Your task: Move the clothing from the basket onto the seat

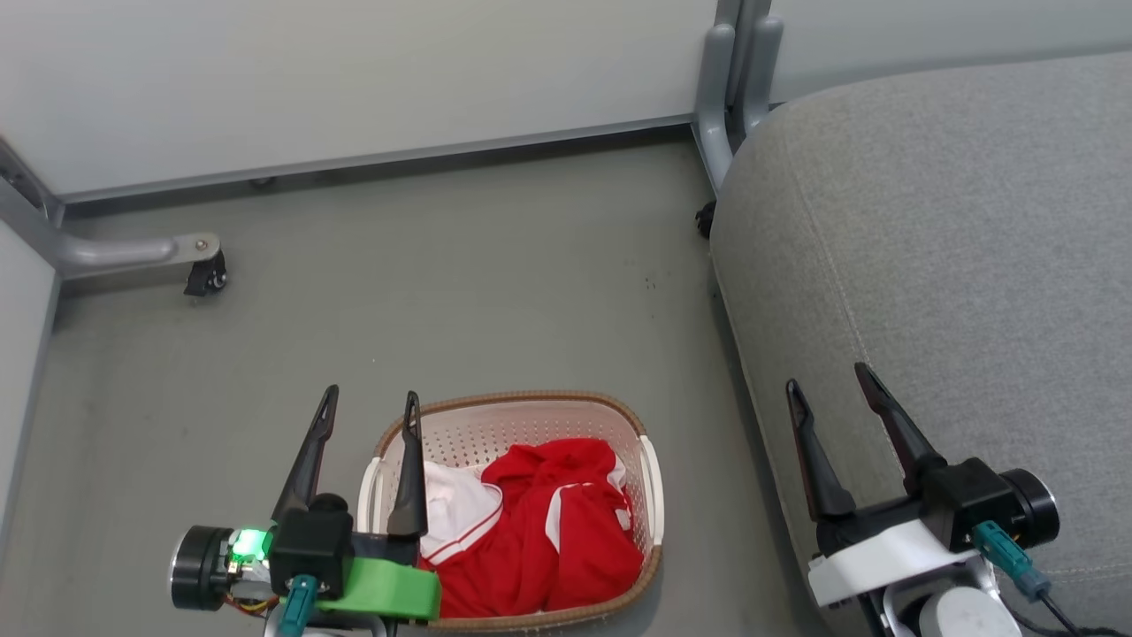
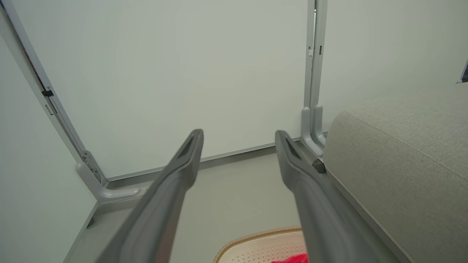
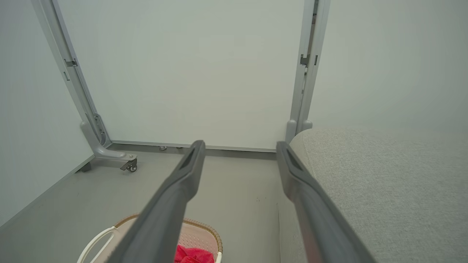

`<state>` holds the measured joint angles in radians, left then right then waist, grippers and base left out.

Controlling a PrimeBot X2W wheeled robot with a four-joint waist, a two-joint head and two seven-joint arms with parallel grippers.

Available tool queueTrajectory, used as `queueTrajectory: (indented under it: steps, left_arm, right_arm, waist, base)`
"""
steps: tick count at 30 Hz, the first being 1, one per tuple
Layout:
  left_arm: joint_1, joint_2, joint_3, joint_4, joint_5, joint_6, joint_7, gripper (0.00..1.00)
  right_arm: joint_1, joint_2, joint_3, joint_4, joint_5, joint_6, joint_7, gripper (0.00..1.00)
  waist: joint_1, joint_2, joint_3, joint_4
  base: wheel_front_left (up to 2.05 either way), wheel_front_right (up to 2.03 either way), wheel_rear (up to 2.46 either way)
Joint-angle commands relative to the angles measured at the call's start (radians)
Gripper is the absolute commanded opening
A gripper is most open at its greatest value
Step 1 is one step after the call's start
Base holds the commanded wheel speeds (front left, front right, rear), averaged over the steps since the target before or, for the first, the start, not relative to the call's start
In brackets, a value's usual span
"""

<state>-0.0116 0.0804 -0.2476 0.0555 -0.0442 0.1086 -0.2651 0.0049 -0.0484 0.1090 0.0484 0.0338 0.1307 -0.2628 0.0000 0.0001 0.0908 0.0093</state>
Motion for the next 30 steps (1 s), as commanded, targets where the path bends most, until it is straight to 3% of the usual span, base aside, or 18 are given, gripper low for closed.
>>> queueTrajectory:
  steps: [1, 8, 18, 20, 25, 30]
  left_arm:
    - [-0.027, -0.002, 0.004, 0.017, 0.009, -0.012, 0.001, 1.00]
    - [-0.146, -0.011, -0.039, 0.171, 0.033, -0.086, 0.001, 1.00]
    - [-0.418, 0.002, -0.166, 0.549, 0.099, -0.185, 0.001, 1.00]
    - [-0.494, 0.007, -0.187, 0.665, 0.119, -0.191, 0.001, 1.00]
    - [-0.677, 0.017, -0.217, 0.901, 0.173, -0.155, 0.006, 1.00]
    - [-0.809, 0.039, -0.249, 1.068, 0.220, -0.148, 0.062, 1.00]
  right_arm:
    - [-0.028, -0.004, 0.000, -0.005, -0.003, 0.000, -0.003, 1.00]
    - [-0.118, -0.020, 0.013, -0.023, -0.012, 0.000, -0.003, 1.00]
    - [-0.237, -0.056, -0.019, -0.055, -0.004, 0.000, -0.003, 1.00]
    - [-0.268, -0.056, -0.023, -0.071, 0.000, 0.000, -0.003, 1.00]
    - [-0.334, -0.047, -0.014, -0.121, 0.005, 0.000, -0.003, 1.00]
    - [-0.387, -0.036, 0.005, -0.166, 0.005, 0.000, -0.003, 1.00]
  waist:
    - [0.0000, -0.0001, 0.056, -0.001]
    - [0.0000, -0.0001, 0.228, -0.012]
    - [0.0000, -0.0001, 0.440, -0.063]
    - [0.0000, -0.0001, 0.493, -0.080]
    - [0.0000, -0.0001, 0.608, -0.123]
    - [0.0000, -0.0001, 0.698, -0.170]
  base:
    - [0.00, 0.00, 0.00]
    - [0.00, 0.00, 0.00]
    - [0.00, 0.00, 0.00]
    - [0.00, 0.00, 0.00]
    - [0.00, 0.00, 0.00]
    - [0.00, 0.00, 0.00]
